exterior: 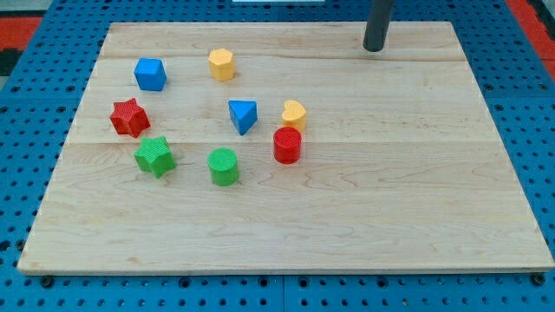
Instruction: Push the yellow hexagon slightly to the top of the board
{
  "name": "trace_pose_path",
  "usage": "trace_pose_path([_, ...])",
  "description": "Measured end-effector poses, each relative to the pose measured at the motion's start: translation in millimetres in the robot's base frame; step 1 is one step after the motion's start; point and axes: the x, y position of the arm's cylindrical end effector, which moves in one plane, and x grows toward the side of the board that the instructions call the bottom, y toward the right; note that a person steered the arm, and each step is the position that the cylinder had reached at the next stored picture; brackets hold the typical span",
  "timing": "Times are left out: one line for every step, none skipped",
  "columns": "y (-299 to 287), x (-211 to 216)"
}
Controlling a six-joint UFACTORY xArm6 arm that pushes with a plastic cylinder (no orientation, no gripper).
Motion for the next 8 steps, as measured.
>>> trace_pose_path([1.8, 0.0])
trace_pose_path([0.0, -0.1])
trace_pose_path([0.0, -0.1])
trace_pose_path([-0.1, -8.0])
trace_pose_path([-1.6, -27.7])
trace_pose_path([-1.6, -60.0])
trace_pose_path([-2.2, -60.0])
trace_pose_path([-38.1, -13.4])
